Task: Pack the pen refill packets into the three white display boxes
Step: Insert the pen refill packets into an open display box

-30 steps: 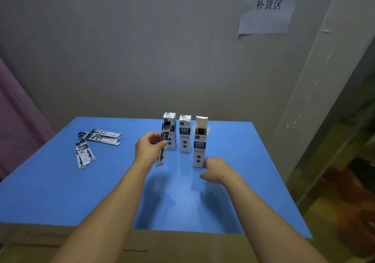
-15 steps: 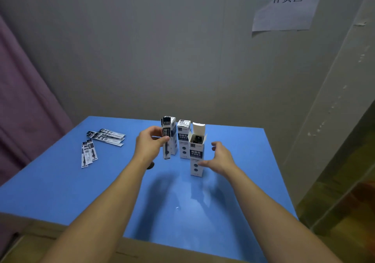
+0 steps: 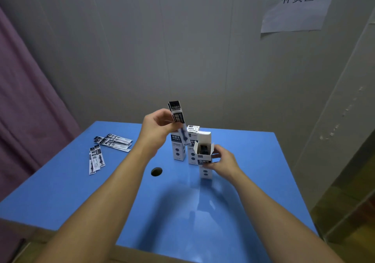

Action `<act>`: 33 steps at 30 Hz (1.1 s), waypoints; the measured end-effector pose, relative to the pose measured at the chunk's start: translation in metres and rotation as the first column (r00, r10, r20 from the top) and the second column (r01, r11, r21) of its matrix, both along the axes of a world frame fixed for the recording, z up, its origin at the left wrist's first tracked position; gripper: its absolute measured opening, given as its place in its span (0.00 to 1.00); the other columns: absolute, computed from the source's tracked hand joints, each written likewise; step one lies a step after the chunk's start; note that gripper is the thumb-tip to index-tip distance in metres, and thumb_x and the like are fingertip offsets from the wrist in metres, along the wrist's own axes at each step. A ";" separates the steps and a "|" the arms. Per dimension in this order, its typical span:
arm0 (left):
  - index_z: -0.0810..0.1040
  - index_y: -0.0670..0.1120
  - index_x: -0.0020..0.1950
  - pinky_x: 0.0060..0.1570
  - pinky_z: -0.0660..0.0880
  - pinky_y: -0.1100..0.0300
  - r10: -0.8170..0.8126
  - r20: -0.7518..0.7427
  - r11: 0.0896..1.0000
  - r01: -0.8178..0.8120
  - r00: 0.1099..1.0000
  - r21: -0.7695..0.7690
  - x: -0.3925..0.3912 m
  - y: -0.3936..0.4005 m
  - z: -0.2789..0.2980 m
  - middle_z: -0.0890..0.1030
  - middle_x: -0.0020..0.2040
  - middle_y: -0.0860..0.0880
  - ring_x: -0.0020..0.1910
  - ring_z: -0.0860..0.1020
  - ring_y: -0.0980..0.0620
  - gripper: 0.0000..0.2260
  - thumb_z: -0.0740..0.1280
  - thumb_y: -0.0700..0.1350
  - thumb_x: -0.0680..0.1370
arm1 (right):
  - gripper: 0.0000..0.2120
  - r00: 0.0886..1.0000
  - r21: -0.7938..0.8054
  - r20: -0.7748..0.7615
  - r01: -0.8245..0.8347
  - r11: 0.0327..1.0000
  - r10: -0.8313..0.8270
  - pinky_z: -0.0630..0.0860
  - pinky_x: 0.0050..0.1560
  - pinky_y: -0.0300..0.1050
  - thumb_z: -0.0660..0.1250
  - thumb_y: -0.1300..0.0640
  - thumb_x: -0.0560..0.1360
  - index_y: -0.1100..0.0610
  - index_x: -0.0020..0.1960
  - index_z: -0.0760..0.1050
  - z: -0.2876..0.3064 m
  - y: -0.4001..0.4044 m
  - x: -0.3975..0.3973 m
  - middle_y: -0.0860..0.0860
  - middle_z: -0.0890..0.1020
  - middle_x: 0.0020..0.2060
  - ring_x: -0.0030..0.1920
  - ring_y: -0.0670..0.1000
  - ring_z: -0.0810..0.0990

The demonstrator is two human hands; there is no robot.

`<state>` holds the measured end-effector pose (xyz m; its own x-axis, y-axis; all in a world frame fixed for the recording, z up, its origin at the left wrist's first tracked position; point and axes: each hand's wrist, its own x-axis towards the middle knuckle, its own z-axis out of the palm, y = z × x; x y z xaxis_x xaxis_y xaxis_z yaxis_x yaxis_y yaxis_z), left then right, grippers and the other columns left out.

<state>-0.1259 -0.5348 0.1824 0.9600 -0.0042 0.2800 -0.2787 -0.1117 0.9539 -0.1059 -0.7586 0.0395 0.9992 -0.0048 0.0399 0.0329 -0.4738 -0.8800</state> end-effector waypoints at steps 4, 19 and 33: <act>0.81 0.44 0.41 0.46 0.81 0.58 -0.056 0.035 0.998 0.057 0.998 -0.027 0.000 -0.008 0.008 0.86 0.38 0.50 0.40 0.83 0.52 0.09 0.75 0.31 0.71 | 0.21 0.995 0.069 0.101 0.008 0.998 -0.015 0.81 0.54 0.45 0.81 0.66 0.64 0.52 0.52 0.78 0.006 -0.002 -0.003 0.48 0.83 0.46 0.51 0.49 0.83; 0.82 0.44 0.44 0.51 0.81 0.55 -0.198 0.056 0.980 0.199 0.979 -0.008 -0.006 -0.036 -0.001 0.87 0.45 0.44 0.49 0.85 0.46 0.09 0.74 0.30 0.72 | 0.22 0.987 0.083 0.162 0.004 0.997 -0.017 0.82 0.55 0.47 0.80 0.66 0.64 0.50 0.52 0.79 0.018 -0.004 -0.013 0.48 0.83 0.48 0.54 0.47 0.81; 0.83 0.49 0.53 0.51 0.69 0.64 -0.127 0.137 0.842 0.034 0.982 0.538 0.012 -0.034 -0.040 0.79 0.52 0.59 0.57 0.70 0.55 0.09 0.76 0.43 0.74 | 0.21 0.979 0.040 0.203 0.005 0.999 -0.013 0.82 0.54 0.52 0.80 0.62 0.65 0.46 0.51 0.78 0.035 0.003 -0.009 0.43 0.83 0.46 0.52 0.46 0.81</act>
<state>-0.1138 -0.5686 0.1421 0.8916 -0.2719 0.3622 -0.4527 -0.5585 0.6951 -0.1150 -0.7560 0.0745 0.9702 -0.0196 0.2417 0.2087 -0.4402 -0.8733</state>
